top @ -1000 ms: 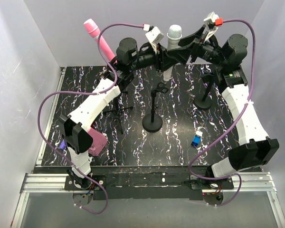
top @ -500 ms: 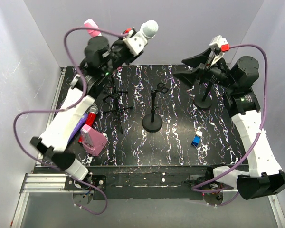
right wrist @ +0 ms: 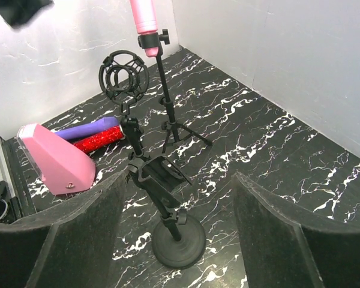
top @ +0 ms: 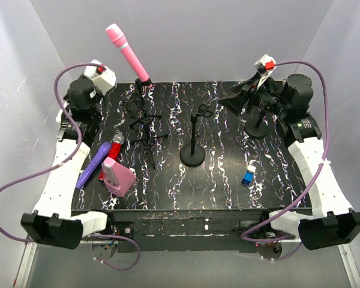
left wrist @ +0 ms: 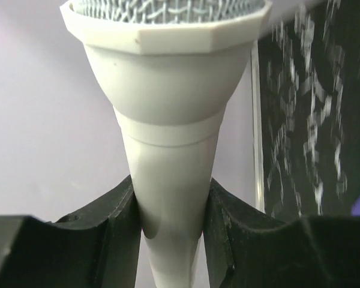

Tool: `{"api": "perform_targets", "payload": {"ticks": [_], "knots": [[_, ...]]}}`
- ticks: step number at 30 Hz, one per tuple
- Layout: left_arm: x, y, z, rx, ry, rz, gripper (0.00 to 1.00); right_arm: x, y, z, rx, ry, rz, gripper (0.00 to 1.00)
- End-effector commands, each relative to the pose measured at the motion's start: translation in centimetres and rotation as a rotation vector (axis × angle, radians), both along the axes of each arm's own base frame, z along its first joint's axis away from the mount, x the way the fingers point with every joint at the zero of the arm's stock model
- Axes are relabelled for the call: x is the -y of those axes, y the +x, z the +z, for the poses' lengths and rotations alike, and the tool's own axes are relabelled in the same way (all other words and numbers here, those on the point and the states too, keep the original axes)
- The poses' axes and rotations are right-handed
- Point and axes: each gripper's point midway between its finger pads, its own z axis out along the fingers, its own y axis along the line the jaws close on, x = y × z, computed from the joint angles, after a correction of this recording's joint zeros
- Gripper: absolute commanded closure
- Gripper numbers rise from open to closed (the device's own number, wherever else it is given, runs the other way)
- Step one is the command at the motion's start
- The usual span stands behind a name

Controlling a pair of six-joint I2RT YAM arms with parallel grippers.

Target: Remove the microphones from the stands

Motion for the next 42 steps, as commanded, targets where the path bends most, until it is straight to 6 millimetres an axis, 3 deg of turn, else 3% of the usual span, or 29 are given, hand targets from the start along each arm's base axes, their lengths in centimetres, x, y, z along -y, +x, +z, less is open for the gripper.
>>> {"api": "perform_targets", "payload": {"ticks": [1,4,6,9,17,27,29,33,35,42], "knots": [[-5.0,-2.0,-11.3,-0.298,-0.06,0.235,1.0,0.1,0.2,0.4,0.008,0.004,-0.011,0.23],[-5.7,-4.0,-20.3,-0.571,-0.116,0.321,1.0,0.5,0.1,0.3,0.022,-0.011,-0.024,0.23],[-6.7,-4.6,-23.6,-0.611,-0.244,0.396,1.0,0.6,-0.2,0.2,0.03,-0.018,-0.031,0.24],[-9.1,-3.3,-25.3,-0.557,-0.285,0.453,1.0,1.1,-0.5,-0.3,0.032,-0.028,-0.059,0.24],[-10.1,0.9,-31.4,-0.731,-0.314,0.422,1.0,1.3,-2.3,-1.9,0.014,-0.05,-0.04,0.24],[-10.1,1.4,-37.3,-0.854,-0.379,0.45,1.0,1.9,-3.2,-2.5,0.022,-0.102,-0.048,0.24],[-10.0,1.2,-38.2,-0.873,-0.39,0.457,0.92,1.9,-3.3,-2.6,0.017,-0.108,-0.046,0.24],[-9.6,0.5,-39.7,-0.932,-0.423,0.461,0.47,1.9,-3.2,-2.6,0.009,-0.112,-0.045,0.24],[-9.3,0.3,-40.1,-0.947,-0.435,0.458,0.34,1.8,-3.1,-2.7,0.008,-0.113,-0.039,0.24],[-9.3,0.0,-39.8,-0.945,-0.422,0.443,0.27,1.8,-2.9,-3.3,-0.003,-0.118,-0.041,0.24]]}}
